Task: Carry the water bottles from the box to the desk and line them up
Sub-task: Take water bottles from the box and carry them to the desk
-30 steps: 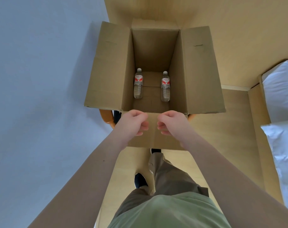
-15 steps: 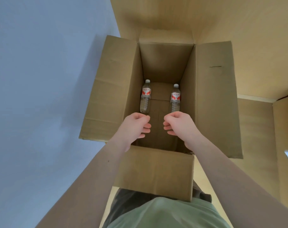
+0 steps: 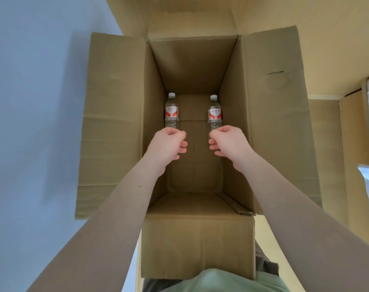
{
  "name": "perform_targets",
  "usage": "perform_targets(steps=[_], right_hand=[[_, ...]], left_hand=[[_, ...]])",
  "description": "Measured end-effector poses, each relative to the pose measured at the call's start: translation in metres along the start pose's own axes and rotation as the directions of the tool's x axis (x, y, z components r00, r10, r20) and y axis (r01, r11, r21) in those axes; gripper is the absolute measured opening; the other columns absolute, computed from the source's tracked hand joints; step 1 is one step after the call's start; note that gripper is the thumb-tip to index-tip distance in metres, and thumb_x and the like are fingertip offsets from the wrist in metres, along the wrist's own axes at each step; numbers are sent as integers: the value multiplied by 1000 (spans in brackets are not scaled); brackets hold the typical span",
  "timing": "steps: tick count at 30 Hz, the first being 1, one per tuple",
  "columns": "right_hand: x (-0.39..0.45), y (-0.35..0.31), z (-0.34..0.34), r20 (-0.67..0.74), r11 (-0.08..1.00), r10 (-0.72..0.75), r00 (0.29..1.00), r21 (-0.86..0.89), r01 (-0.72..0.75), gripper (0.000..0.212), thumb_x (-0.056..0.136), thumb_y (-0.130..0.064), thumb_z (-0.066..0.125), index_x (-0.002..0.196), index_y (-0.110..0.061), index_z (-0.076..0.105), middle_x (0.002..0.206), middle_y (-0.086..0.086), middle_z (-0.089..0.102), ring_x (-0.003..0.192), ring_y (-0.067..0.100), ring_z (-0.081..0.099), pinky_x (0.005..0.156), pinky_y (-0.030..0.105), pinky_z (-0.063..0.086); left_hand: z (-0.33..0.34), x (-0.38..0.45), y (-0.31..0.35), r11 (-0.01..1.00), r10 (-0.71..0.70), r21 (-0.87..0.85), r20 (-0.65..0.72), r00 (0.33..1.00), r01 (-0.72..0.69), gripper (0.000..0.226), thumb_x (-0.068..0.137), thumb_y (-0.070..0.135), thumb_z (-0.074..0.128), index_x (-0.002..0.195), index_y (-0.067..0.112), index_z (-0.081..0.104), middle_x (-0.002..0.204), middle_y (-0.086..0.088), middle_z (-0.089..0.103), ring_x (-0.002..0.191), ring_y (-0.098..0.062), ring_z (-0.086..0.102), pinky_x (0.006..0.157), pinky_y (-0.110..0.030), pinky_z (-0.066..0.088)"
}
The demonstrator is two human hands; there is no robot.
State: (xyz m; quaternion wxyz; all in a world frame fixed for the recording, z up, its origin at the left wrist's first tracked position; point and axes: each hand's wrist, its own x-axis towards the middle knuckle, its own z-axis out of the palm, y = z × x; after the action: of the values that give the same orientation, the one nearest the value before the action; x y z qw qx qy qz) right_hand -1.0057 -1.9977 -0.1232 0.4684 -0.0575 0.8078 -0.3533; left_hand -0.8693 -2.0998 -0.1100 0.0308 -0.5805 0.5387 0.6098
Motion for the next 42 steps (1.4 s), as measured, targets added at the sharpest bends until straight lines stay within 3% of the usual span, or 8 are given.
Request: perform_targets(steps=[5, 8, 14, 20, 29, 32, 38, 42], right_hand=[[31, -4, 8, -21, 999, 43, 999, -2, -43, 15, 98, -22, 62, 87, -30, 55, 97, 1, 70, 92, 14, 69, 81, 28, 58], [51, -2, 12, -41, 995, 98, 994, 35, -97, 5, 98, -22, 62, 101, -24, 59, 102, 1, 69, 95, 14, 68, 81, 29, 57], [89, -3, 24, -125, 993, 112, 986, 56, -105, 38, 99, -26, 62, 135, -18, 55, 118, 0, 61, 93, 12, 61, 72, 25, 52], [131, 0, 39, -217, 992, 124, 968, 52, -116, 46, 98, -27, 64, 142, -21, 49, 127, 0, 58, 106, 17, 58, 94, 37, 57], [204, 25, 70, -305, 985, 171, 937, 45, -165, 57, 93, -32, 68, 145, -22, 46, 132, 2, 57, 114, 21, 59, 93, 37, 54], [224, 36, 79, -330, 982, 184, 926, 20, -188, 64, 92, -34, 69, 149, -22, 42, 136, 3, 55, 120, 24, 58, 98, 41, 54], [247, 52, 91, -385, 966, 211, 898, -60, -253, 77, 89, -35, 73, 155, -22, 34, 148, 7, 44, 134, 31, 48, 108, 51, 47], [259, 58, 97, -433, 952, 178, 884, -153, -266, 84, 88, -36, 75, 157, -21, 29, 152, 9, 39, 138, 33, 44, 108, 51, 45]], left_hand=[[1, 32, -2, 999, -52, 11, 15, 999, 51, 14, 104, 30, 57, 117, 25, 58, 105, 1, 71, 94, -13, 71, 70, -24, 55], [2, 49, -1, 997, -70, 14, 14, 997, 70, 15, 104, 28, 57, 118, 24, 59, 106, 0, 70, 94, -14, 70, 71, -23, 55], [6, 83, 3, 997, -76, -23, -36, 996, 75, 12, 104, 24, 56, 115, 25, 58, 105, -1, 70, 94, -14, 70, 70, -22, 55], [20, 121, 2, 993, -104, -55, -44, 994, 101, 7, 103, 26, 56, 103, 32, 54, 105, 0, 71, 96, -13, 70, 79, -27, 56], [44, 177, -18, 979, -168, -128, -60, 984, 159, 7, 102, 29, 57, 106, 32, 51, 106, 2, 69, 95, -12, 68, 68, -24, 50], [50, 191, -24, 973, -187, -154, -73, 980, 174, 9, 102, 30, 58, 97, 35, 52, 101, 3, 71, 91, -11, 69, 66, -24, 49], [66, 203, -42, 951, -258, -198, -75, 963, 239, 17, 100, 32, 58, 88, 40, 50, 106, 5, 69, 101, -14, 66, 86, -35, 54], [73, 211, -55, 929, -309, -243, -90, 947, 280, 11, 100, 31, 58, 93, 38, 55, 104, 5, 71, 100, -15, 68, 87, -36, 54]])
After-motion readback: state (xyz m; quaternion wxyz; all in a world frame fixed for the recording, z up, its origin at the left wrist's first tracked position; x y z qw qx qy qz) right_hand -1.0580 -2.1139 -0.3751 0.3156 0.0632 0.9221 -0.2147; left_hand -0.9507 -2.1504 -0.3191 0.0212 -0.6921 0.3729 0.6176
